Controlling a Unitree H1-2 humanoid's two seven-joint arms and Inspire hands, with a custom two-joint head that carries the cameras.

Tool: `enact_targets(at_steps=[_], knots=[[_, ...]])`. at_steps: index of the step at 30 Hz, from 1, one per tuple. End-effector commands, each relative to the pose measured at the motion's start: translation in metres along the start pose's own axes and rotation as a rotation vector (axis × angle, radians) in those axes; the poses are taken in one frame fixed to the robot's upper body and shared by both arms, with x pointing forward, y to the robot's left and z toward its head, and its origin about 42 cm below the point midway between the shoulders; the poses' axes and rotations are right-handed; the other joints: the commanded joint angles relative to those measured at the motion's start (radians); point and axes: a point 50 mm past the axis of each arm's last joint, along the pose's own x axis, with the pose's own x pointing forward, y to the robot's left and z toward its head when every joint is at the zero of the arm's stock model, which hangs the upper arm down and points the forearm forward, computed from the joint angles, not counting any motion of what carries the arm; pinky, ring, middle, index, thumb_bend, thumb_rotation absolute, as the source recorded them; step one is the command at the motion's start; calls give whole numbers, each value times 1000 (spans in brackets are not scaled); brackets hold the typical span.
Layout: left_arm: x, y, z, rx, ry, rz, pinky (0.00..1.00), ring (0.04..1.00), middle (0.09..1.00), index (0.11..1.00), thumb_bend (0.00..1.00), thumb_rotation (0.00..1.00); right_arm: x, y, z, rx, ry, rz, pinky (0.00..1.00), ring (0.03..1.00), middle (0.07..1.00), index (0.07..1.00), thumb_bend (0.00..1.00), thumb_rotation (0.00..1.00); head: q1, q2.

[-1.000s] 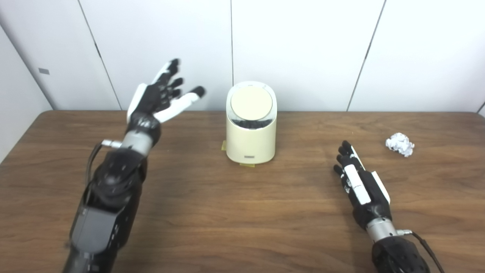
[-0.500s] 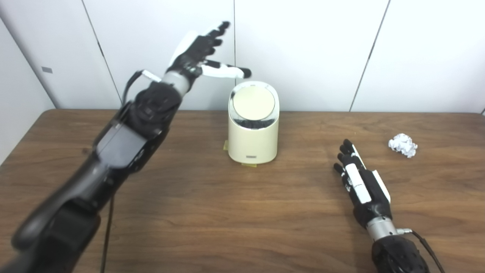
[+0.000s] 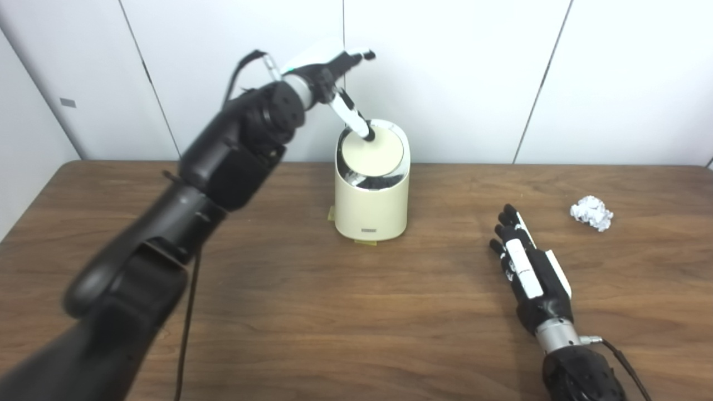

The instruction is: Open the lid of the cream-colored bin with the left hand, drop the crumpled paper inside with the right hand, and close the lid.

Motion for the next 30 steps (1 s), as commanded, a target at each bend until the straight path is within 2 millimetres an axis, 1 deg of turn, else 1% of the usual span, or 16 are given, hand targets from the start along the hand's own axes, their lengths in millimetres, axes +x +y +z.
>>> enact_targets(at_steps=[1,4,5,7,9,13,19,22,25,26,28,30], knots=[[-5,40,18,95,0,114,770,950,1000,985,983,59,8,4,16,-3,-75,15,976,999,1000,1000,580,804,0,2],[-6,34,23,154,16,119,842,963,1000,976,996,50,8,4,17,-12,-77,17,972,999,1000,1000,598,816,-1,5],[-6,31,24,161,14,114,898,981,1000,982,985,40,7,4,17,-9,-78,16,972,997,1000,1000,602,817,-1,6],[-7,28,24,168,10,104,937,997,1000,994,967,31,7,5,18,-4,-77,14,976,998,1000,1000,595,811,0,7],[-7,24,25,173,6,98,899,999,1000,992,962,41,7,5,19,0,-77,11,976,997,1000,1000,588,803,-4,6],[-6,17,27,204,-4,97,892,1000,1000,986,954,59,7,7,20,2,-79,6,977,996,1000,1000,593,792,-9,9],[-4,8,29,294,-17,99,945,1000,1000,977,961,75,7,10,22,-5,-85,5,961,989,1000,1000,592,811,-10,12],[-3,6,29,305,-18,100,969,1000,1000,983,956,70,6,12,23,-12,-86,6,961,990,1000,1000,601,818,-13,13],[-2,4,28,306,-25,102,971,1000,1000,981,955,71,6,13,25,-20,-88,8,960,989,1000,1000,594,833,-19,14],[-1,3,28,306,-28,102,951,1000,1000,977,956,73,6,14,26,-20,-89,7,961,988,1000,1000,592,833,-21,12],[0,1,28,308,-32,99,876,990,1000,973,956,80,6,14,26,-11,-90,6,967,990,1000,1000,584,824,-23,13],[2,-2,28,310,-36,99,848,981,997,971,958,86,7,14,26,-9,-91,6,968,990,1000,1000,589,821,-25,12]])
